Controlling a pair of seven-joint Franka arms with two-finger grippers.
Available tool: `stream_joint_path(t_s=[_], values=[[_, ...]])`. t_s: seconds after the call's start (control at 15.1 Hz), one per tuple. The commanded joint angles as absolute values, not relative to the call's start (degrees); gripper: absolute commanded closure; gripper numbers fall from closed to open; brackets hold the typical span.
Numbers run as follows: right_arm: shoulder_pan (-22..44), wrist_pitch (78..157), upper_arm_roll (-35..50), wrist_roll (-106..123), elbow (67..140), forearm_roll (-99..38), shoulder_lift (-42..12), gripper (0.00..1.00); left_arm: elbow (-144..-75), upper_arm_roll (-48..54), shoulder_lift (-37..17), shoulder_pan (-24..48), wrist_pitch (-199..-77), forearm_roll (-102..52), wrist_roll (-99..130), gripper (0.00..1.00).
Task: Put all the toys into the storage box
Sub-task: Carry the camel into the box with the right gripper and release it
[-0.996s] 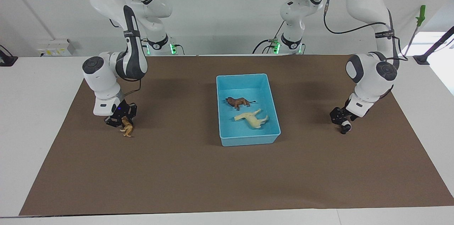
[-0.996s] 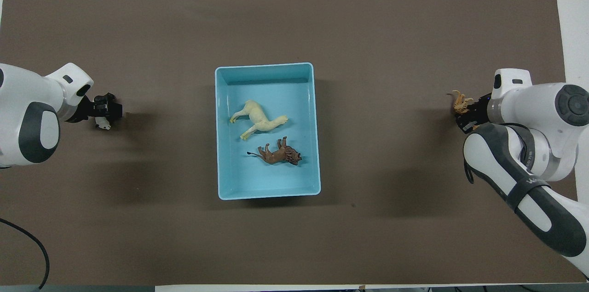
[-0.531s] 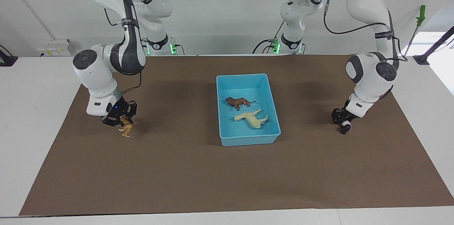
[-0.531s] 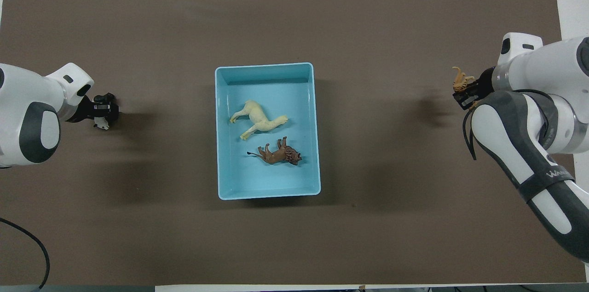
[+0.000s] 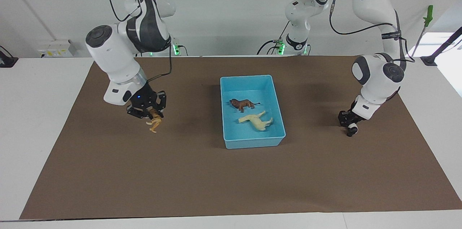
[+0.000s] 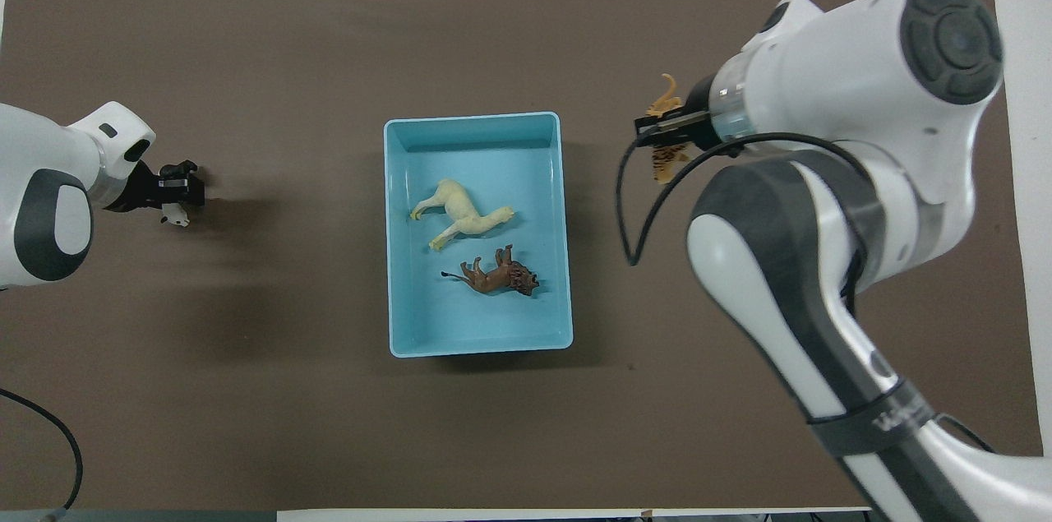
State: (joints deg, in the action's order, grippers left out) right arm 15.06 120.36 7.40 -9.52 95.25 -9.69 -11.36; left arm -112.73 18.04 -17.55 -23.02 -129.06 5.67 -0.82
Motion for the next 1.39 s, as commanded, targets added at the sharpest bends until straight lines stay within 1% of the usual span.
stream_joint_path(t_s=[0.0,0.13,0.2,0.27,0.33,0.4,0.46,0.73,0.86,0.93,1.13,1.26,1.33], values=[[22.9,127.1,7.1,-22.5,93.8,-9.2,-14.6,1.00,-108.4,18.5,-18.5,-23.6,-124.3,2.1,-0.7,0.79],[27.7,130.6,6.9,-27.8,93.3,-8.7,-16.5,1.00,-108.3,18.5,-17.9,-23.5,-123.6,0.2,-0.1,0.79],[28.4,131.3,6.9,-29.1,93.3,-7.5,-16.9,0.96,-108.0,18.5,-17.8,-23.2,-122.8,0.2,1.0,0.79],[28.0,130.9,7.0,-29.0,93.3,-6.3,-16.9,0.81,-107.8,18.6,-17.8,-23.2,-122.3,0.1,1.2,0.79],[27.7,130.5,6.9,-29.0,93.6,-5.8,-16.9,0.45,-107.6,18.6,-17.8,-23.3,-122.1,0.1,1.2,0.79],[27.4,130.5,6.9,-28.7,94.1,-5.5,-16.9,0.03,-107.6,18.6,-17.8,-23.3,-122.0,0.0,1.2,0.79],[26.8,130.2,6.9,-28.0,94.2,-5.0,-16.9,0.00,-107.6,18.6,-17.8,-23.3,-121.9,-0.1,1.4,0.79],[23.4,127.6,6.9,-25.7,93.3,-4.7,-16.4,0.00,-107.6,19.5,-16.5,-21.5,-120.5,-1.1,7.2,0.79],[19.4,123.9,6.8,-21.9,93.2,-4.7,-15.0,0.00,-106.8,19.7,-15.8,-19.4,-119.5,-2.8,11.8,0.79],[16.3,121.5,6.9,-17.8,93.2,-5.1,-13.8,0.00,-105.4,19.8,-15.0,-17.4,-117.3,-3.8,15.5,0.79],[8.6,115.2,6.8,-10.5,93.5,-5.5,-10.6,0.00,-97.1,19.9,-14.9,-11.5,-108.0,-4.0,27.5,0.79],[3.7,110.3,6.9,-6.9,93.4,-5.5,-7.8,0.00,-94.1,19.9,-14.9,-6.0,-106.5,-4.1,38.2,0.79],[1.9,107.0,6.7,-3.9,93.4,-5.5,-6.6,0.00,-94.0,19.9,-14.9,-3.5,-107.0,-4.0,43.1,0.79]])
